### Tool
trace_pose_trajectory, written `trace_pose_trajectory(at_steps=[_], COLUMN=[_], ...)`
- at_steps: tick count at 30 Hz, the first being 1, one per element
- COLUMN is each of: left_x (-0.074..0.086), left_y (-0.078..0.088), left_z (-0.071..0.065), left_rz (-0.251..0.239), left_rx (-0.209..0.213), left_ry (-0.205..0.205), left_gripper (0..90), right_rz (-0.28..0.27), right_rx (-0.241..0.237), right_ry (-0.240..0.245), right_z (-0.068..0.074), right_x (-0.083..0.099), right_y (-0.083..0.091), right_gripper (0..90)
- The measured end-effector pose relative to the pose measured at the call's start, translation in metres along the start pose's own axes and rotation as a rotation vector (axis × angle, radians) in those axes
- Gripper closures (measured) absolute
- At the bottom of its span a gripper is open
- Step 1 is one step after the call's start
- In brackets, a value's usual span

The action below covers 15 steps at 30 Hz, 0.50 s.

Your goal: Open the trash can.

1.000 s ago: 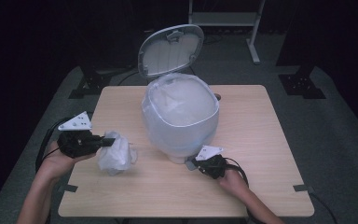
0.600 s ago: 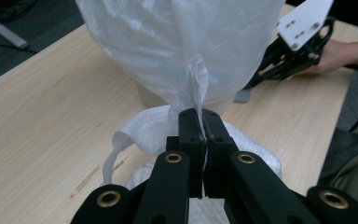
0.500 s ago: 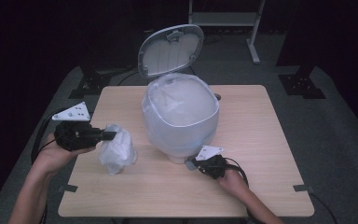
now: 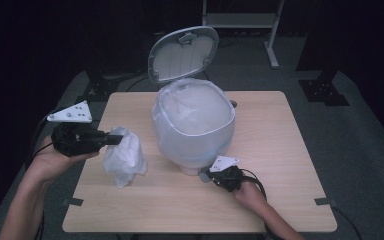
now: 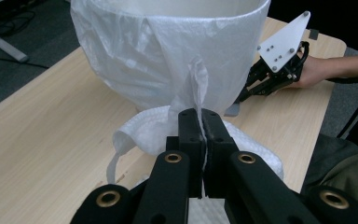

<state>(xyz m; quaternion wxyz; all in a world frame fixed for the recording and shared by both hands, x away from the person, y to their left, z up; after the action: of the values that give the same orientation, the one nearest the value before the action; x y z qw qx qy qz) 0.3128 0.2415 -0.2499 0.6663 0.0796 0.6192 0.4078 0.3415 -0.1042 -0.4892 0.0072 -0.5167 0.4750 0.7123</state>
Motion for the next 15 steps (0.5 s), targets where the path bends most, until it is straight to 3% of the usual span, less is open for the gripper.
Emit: trace_pose_trajectory(at_steps=[15], left_x=[-0.029], left_y=[0.009], left_z=[0.003], left_rz=[-0.018], left_rx=[0.018], left_ry=[-0.032], left_gripper=[88.6], right_rz=[0.004], right_rx=[0.002], right_ry=[-0.001], right_z=[0.0], right_x=[0.0], right_y=[0.0], right_gripper=[88.4])
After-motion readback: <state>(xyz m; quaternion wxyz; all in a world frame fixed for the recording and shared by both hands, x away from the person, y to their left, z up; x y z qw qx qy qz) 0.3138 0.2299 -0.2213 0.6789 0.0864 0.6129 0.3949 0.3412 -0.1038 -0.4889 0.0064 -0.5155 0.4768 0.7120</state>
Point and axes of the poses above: each handheld gripper's, and its own axes: y roughly backward along the jaws, x roughly out of its underside, z roughly to its left, the point moved 3 cm from there along -y, roughly forward along the jaws, and after that the axes turned 13 degrees about -y, right-handed, at the moved point
